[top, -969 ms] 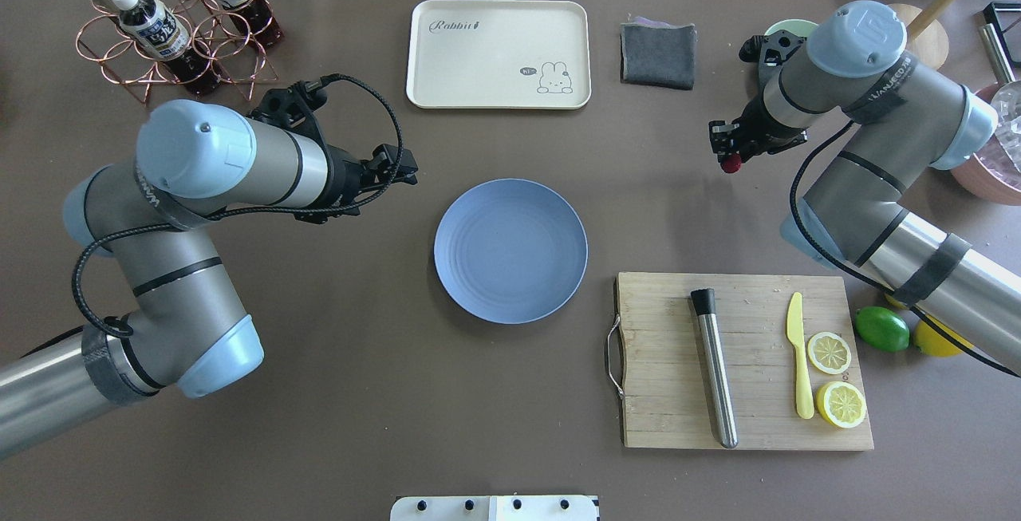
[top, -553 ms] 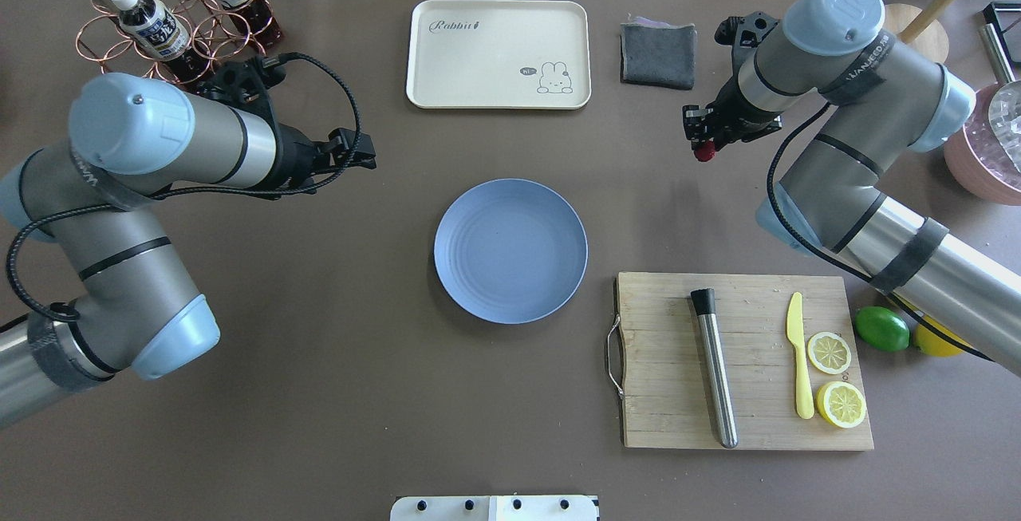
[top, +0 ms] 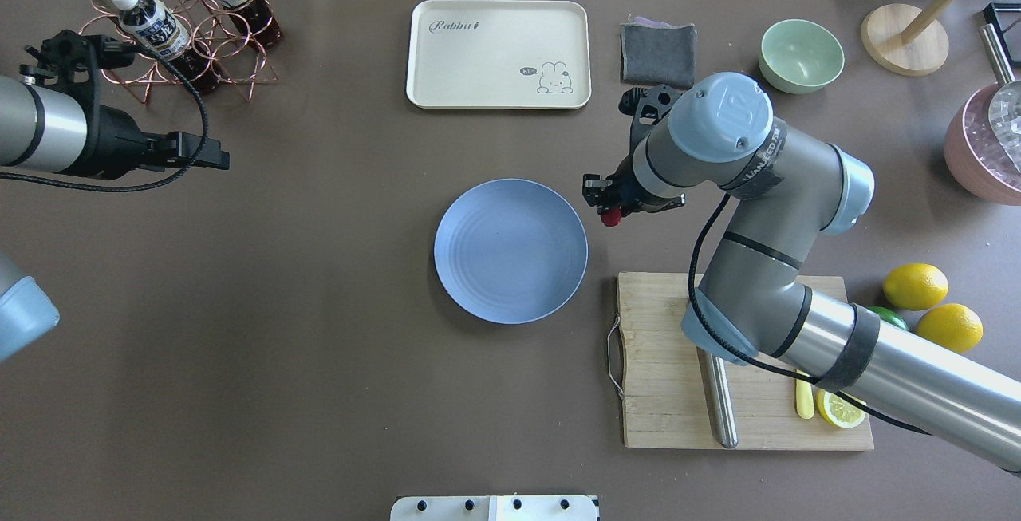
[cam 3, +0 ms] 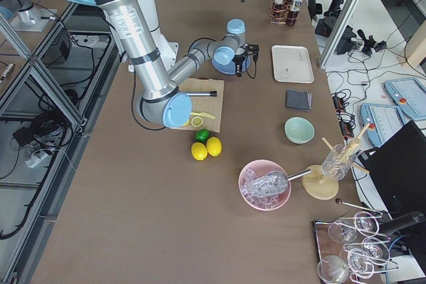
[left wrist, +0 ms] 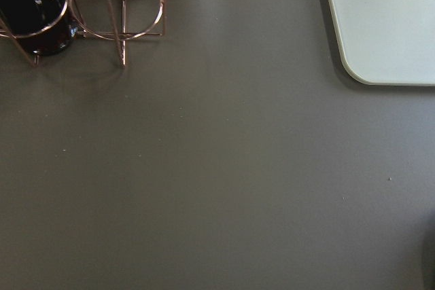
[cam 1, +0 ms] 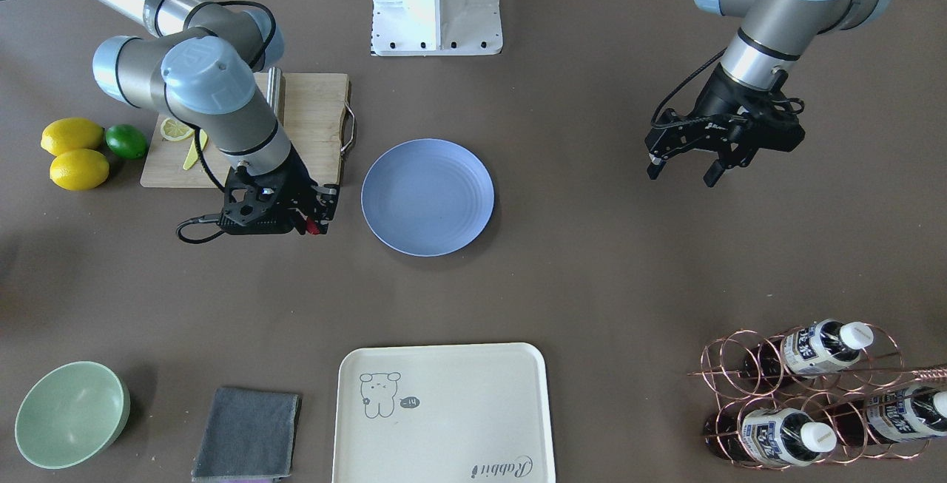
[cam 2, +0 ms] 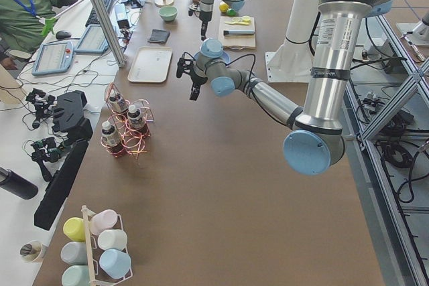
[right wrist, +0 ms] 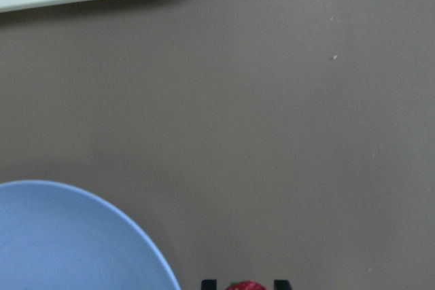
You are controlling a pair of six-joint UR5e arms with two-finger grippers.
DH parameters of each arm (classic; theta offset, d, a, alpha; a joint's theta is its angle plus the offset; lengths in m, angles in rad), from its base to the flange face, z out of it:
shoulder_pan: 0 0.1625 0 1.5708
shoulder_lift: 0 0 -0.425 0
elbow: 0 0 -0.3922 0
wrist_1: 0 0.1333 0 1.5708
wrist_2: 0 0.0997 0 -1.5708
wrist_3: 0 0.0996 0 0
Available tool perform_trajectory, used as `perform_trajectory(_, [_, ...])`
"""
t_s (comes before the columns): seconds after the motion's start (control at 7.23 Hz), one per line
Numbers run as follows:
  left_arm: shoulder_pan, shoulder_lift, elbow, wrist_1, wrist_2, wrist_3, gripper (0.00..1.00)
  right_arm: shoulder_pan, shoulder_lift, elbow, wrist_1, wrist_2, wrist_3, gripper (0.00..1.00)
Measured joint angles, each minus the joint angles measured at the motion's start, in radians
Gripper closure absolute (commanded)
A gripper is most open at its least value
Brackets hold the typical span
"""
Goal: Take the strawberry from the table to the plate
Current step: 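Carry the strawberry over the blue plate with the right gripper while the left arm withdraws, then lower the strawberry onto the blue plate and open the right gripper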
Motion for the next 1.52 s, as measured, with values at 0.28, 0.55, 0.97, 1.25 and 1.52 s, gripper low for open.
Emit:
perform_trajectory(0.28, [-0.057,0.064,0.012,-0.027,-0.070,0.108,0.02,-0.063,0.010,0.021,-0.005,-0.039,0.029,1.00])
perform_trajectory(0.55, [-0.129,0.090,0.056,-0.026,-0.168,0.168,0.02,-0.098,0.079,0.012,-0.087,-0.073,0.033,1.00])
perform_trajectory(0.97, [-0.167,0.095,0.094,-0.026,-0.202,0.184,0.02,-0.133,0.162,-0.055,-0.144,-0.121,0.035,1.00])
perform_trajectory(1.25, [-0.195,0.097,0.119,-0.017,-0.203,0.281,0.02,-0.143,0.192,-0.107,-0.142,-0.129,0.032,1.00])
perform_trajectory(1.52, [-0.221,0.096,0.134,0.008,-0.203,0.352,0.02,-0.152,0.202,-0.123,-0.140,-0.130,0.031,1.00])
